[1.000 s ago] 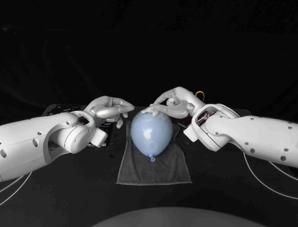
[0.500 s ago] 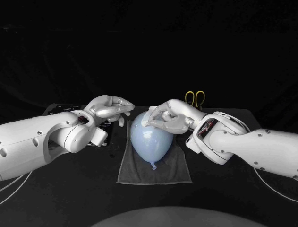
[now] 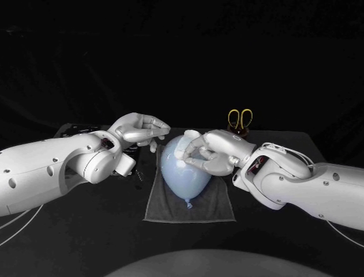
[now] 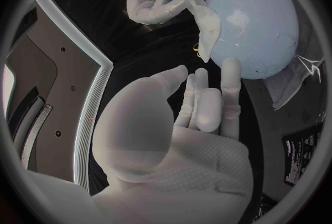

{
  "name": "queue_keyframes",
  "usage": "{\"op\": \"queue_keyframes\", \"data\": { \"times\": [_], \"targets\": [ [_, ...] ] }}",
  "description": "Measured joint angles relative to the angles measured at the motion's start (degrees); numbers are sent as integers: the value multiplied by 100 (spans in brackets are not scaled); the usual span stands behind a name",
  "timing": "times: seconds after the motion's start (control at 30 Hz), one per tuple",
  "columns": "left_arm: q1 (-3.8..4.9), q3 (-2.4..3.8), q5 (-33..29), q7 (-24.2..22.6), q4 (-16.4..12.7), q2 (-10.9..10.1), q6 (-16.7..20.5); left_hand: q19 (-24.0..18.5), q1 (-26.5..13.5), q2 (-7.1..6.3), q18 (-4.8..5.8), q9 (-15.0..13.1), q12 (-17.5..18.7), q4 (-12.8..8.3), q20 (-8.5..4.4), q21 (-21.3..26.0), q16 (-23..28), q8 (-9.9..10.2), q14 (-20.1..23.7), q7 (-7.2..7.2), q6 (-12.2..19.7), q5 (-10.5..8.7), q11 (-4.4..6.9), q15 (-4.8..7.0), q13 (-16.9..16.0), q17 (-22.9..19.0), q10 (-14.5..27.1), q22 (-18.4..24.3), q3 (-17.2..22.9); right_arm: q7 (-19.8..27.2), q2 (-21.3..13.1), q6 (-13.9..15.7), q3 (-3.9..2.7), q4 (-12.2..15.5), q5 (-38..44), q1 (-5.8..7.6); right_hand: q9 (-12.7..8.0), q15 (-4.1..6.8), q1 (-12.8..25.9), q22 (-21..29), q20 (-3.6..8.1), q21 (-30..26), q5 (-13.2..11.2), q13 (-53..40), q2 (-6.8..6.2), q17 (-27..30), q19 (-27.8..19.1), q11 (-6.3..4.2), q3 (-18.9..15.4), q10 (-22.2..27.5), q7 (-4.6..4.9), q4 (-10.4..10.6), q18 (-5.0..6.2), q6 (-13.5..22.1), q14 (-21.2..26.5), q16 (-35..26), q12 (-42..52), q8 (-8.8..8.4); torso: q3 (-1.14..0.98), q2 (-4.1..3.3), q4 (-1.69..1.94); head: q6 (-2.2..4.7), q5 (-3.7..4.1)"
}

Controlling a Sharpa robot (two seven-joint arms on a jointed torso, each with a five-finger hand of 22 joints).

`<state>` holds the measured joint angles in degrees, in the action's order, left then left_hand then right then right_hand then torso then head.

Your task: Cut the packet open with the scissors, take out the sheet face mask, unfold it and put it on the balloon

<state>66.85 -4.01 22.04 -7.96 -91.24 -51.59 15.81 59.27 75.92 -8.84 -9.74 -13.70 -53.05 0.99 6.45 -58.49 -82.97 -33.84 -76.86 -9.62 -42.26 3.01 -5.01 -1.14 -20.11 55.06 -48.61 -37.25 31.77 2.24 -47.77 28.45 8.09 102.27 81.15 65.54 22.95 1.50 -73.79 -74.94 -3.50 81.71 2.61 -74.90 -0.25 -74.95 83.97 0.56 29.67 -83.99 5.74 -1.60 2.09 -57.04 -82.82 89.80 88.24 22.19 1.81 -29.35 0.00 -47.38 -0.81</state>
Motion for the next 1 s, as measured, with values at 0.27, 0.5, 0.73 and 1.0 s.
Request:
{"op": "queue_keyframes", "data": {
  "times": [0.27, 0.5, 0.73, 1.0],
  "targets": [
    [-16, -2, 822, 3, 36, 120, -65, 0, 34, -147, 2, 81, -352, -91, 0, -54, -38, 83, -55, 21, -20, 0, 19, 9, -178, 270, -127, -67, -112, -6, -52, 27, 12, 50, 585, -118, 0, 10, -17, 3, 34, 0, -11, -2, -76, 4, 15, 0, 22, 0, -33, -55, 0, 25, -7, 0, -66, 155, -1, -5, 1, -52, -27],
    [-129, -1, 1646, 12, 105, 313, 49, 0, -27, -352, 4, 188, -598, -101, 0, -54, -69, 283, -75, 25, 400, 0, 28, -11, -328, 321, 177, -71, -409, -7, -68, 83, 17, 66, 875, -183, 0, 21, -31, 4, 35, -1, -12, -4, -137, 4, 15, 1, 38, 1, -36, -102, 0, 23, 3, -4, -98, 264, 1, -2, 2, -80, -45],
    [-218, -1, 2483, 145, 272, 552, 367, 4, -68, -415, 5, 254, -963, 18, 4, -53, -134, 363, -95, -14, 896, 0, -75, -31, -516, 350, 482, -35, -1102, -6, -77, 171, 17, 68, 1072, -231, 1, 29, -47, 2, 35, -2, -21, -5, -182, 4, 14, 1, 39, 1, -81, -134, 0, 18, 11, -8, -111, 266, 2, -4, 1, -114, -58],
    [-244, 4, 3070, 471, 380, 693, 672, 21, 315, -188, 7, 180, -1215, 129, 104, -53, -182, 61, -115, 7, 1057, 0, -174, -134, -571, 402, 582, -41, -1805, -3, -75, 239, 22, 64, 1209, -302, 334, 29, -47, 0, 34, -2, -22, -3, -182, 0, 12, 1, 39, 1, -100, -134, 0, 0, 11, 0, -120, 266, -3, -5, -2, -161, -80]
  ]
}}
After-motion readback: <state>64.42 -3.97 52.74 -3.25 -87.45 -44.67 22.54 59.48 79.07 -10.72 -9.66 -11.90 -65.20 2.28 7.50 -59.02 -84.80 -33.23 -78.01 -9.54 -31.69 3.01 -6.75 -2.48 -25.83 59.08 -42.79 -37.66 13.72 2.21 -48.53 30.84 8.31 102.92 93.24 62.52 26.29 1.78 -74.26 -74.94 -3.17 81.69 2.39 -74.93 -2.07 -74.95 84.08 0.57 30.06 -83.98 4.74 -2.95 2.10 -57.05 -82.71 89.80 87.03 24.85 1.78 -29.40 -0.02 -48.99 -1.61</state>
